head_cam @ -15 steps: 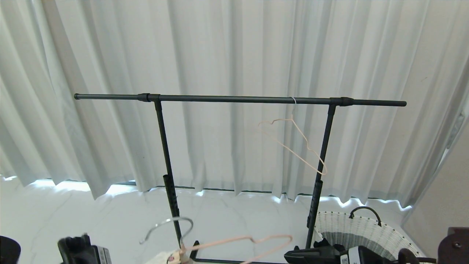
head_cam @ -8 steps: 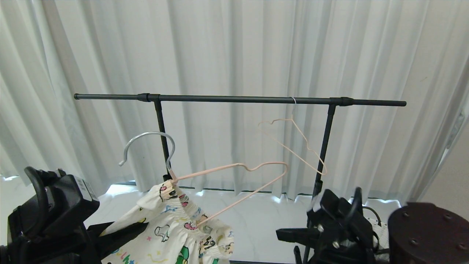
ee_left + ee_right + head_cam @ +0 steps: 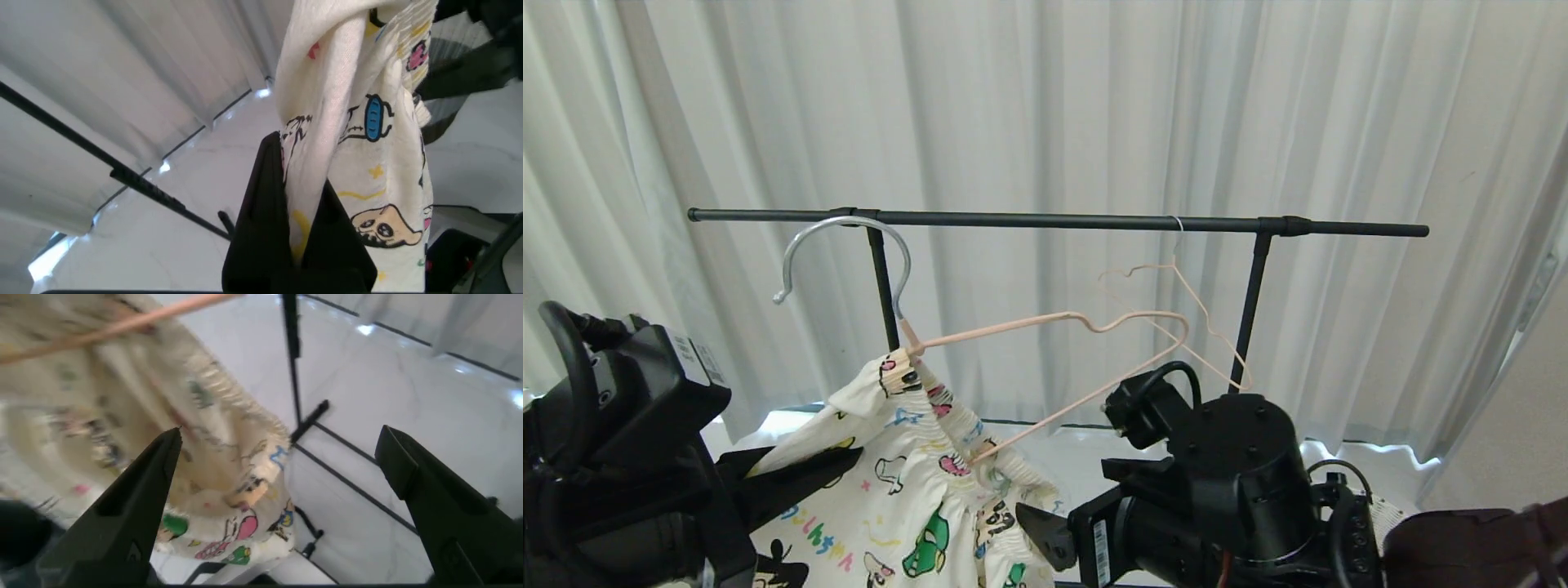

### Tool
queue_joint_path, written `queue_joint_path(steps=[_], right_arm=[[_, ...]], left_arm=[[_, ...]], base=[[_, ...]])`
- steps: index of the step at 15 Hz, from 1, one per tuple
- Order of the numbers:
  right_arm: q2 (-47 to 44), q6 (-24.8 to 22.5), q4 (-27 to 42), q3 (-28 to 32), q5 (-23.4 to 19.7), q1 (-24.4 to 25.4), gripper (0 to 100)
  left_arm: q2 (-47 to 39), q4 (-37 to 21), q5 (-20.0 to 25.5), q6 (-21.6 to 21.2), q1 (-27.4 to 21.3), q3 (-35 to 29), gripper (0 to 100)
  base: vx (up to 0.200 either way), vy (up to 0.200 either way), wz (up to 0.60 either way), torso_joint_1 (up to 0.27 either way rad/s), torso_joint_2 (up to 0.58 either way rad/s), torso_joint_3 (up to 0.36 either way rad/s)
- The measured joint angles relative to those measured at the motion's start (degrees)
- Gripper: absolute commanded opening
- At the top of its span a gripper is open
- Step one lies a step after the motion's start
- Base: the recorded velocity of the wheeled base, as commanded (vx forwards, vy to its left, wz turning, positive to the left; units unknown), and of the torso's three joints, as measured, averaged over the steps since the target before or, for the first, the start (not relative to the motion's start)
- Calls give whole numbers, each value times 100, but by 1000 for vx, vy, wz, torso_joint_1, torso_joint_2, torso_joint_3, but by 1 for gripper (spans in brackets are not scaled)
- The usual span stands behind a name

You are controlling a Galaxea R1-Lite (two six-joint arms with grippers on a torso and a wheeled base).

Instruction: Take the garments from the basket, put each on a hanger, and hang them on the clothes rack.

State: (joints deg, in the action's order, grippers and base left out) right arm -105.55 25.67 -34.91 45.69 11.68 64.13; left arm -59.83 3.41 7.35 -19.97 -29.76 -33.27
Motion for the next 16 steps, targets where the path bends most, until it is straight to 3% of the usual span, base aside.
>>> queue_joint_path(steps=[5,8,12,16], right_arm=[[-366,-69,13,6,602,-63,100],[-429,-571,23,-46,923,-568,100],[-316,-1378,16,-68,983,-1460,100],[-171,-1575,16,-68,974,-1792,100]], left_arm=[[-22,6,-10,27,-63,-38,0],[33,-2,-18,21,88,306,0],[101,-2,-24,12,265,618,0],[146,6,-27,-9,399,767,0]], base=[[0,0,0,0,0,0],[0,0,0,0,0,0],[0,0,0,0,0,0],[0,0,0,0,0,0]])
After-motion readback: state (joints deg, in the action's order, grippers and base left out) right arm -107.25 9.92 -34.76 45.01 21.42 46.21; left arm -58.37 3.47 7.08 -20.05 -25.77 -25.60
